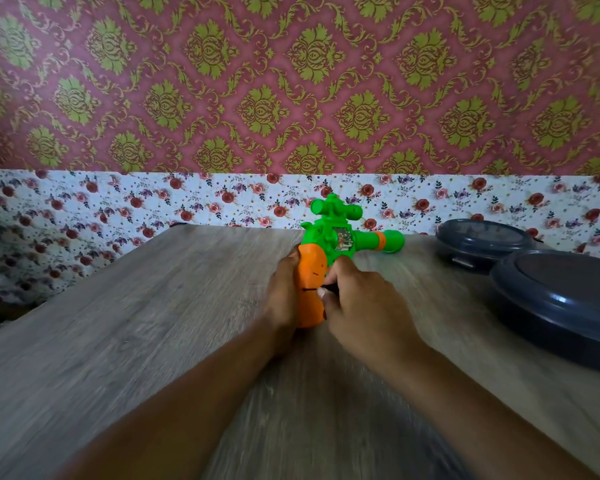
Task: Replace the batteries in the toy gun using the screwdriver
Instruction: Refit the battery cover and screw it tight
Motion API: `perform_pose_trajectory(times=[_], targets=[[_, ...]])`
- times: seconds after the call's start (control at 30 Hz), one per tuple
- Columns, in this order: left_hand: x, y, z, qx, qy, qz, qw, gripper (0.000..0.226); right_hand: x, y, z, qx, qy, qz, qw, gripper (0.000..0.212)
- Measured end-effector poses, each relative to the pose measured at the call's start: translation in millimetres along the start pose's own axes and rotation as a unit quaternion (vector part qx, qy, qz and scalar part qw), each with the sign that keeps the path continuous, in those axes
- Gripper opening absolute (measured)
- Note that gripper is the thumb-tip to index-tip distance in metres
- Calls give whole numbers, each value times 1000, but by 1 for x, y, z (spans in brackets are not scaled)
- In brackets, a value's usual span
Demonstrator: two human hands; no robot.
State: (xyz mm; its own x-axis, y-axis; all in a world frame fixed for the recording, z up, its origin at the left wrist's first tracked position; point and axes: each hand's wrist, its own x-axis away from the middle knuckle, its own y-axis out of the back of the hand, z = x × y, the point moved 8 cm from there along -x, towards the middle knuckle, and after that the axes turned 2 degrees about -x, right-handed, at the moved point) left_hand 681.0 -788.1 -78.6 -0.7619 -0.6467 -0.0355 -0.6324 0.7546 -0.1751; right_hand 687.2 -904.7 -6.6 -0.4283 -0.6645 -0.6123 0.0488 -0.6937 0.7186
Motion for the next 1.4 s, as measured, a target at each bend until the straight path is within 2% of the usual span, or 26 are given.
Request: perform_pose_trajectory(times=[0.07,0.2,0.3,0.4,0.47,0.57,0.67,0.83,0.9,1.0,1.07,1.13,1.27,1.4], targets=[[1,2,-1,-8,-3,-7,1000,51,0,-8,-9,-39,-50,2,998,14],[-4,8,5,-19,0,-40,999,68,4,-24,-21,-133,-134,21,982,10],[-4,9,4,-26,-4,-38,999,56,6,-30,-26,-181,-176,26,967,9],[-2,8,2,-22,-15,-32,999,44,5,-26,-29,-193,-182,19,964,9],[-2,7,2,-19,-19,-30,999,49,4,-19,-25,-170,-158,19,973,18],[-1,6,4,-7,-7,-16,1000,55,0,1,-5,-40,-40,5,998,14],[-2,4,5,31,0,-2,1000,47,0,1,16,82,68,56,993,23],[-3,6,7,41,6,-17,999,56,3,-1,29,136,105,85,981,41],[-2,9,8,19,9,-38,999,70,2,1,33,172,143,63,973,40],[-7,13,12,-1,-5,-54,999,93,0,5,31,256,160,17,953,55],[-6,10,11,-5,-5,-45,999,91,-1,5,32,270,175,-6,947,50],[2,5,3,5,-3,-38,999,74,-3,6,31,274,162,-23,948,26],[4,6,-2,11,-7,-41,999,48,-2,9,20,243,86,23,966,33],[3,4,-2,12,-21,-40,999,59,0,9,21,95,139,29,985,26]])
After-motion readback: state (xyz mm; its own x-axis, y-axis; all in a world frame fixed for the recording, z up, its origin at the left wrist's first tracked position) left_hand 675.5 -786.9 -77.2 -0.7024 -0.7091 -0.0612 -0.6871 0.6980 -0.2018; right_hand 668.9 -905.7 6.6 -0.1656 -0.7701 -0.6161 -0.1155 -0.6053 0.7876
